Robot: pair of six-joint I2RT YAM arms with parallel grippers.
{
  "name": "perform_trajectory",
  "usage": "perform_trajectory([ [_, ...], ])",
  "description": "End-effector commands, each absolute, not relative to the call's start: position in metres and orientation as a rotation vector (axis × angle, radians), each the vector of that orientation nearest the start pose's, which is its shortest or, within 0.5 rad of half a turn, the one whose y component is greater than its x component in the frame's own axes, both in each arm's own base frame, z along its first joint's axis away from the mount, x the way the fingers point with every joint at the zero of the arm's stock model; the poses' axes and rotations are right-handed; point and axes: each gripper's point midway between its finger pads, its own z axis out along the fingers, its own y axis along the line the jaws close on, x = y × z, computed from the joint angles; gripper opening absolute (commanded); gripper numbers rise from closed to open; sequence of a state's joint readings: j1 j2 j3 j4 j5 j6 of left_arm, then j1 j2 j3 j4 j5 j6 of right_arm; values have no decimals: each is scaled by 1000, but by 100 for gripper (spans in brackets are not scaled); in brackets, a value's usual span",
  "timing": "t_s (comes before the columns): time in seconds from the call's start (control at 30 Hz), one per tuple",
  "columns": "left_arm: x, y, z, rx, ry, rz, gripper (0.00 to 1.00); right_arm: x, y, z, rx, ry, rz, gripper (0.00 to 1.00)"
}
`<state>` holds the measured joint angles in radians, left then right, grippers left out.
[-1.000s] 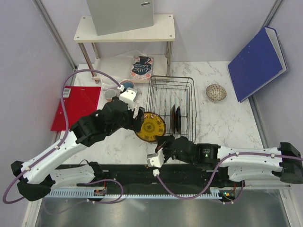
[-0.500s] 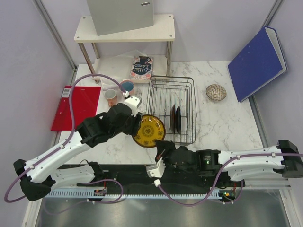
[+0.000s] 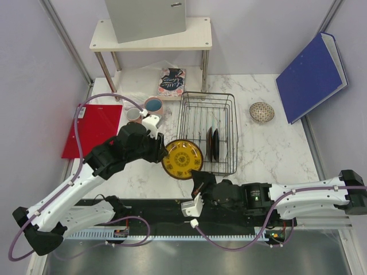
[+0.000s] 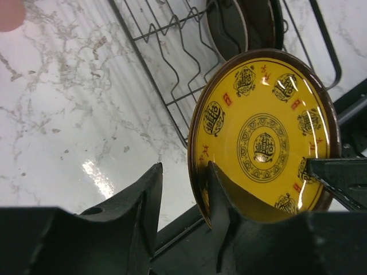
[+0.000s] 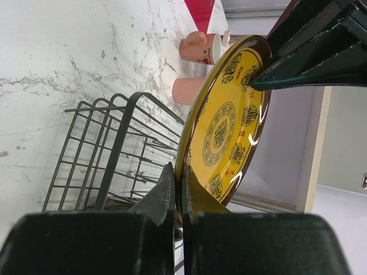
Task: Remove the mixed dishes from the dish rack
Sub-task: Place the plate at the center of the board.
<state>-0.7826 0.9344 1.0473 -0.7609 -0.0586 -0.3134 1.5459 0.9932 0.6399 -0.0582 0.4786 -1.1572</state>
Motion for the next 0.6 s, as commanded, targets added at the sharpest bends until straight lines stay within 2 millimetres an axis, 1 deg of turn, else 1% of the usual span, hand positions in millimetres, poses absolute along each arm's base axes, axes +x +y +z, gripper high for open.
perform_trajectory([
  [0.0,189,-204,234,499,2197,-673,43,126,308,234,-1673,737,-219,0],
  [0.27,179,-222,241,558,2166,-823,44,125,311,234,-1671,728,-218,0],
  [0.4,172,-231,239,593,2167,-892,43,125,311,232,-1674,725,-223,0],
  [0.47,169,-233,235,599,2181,-917,43,126,311,232,-1672,726,-226,0],
  [0.57,165,-236,231,608,2188,-945,35,126,311,231,-1673,724,-226,0],
])
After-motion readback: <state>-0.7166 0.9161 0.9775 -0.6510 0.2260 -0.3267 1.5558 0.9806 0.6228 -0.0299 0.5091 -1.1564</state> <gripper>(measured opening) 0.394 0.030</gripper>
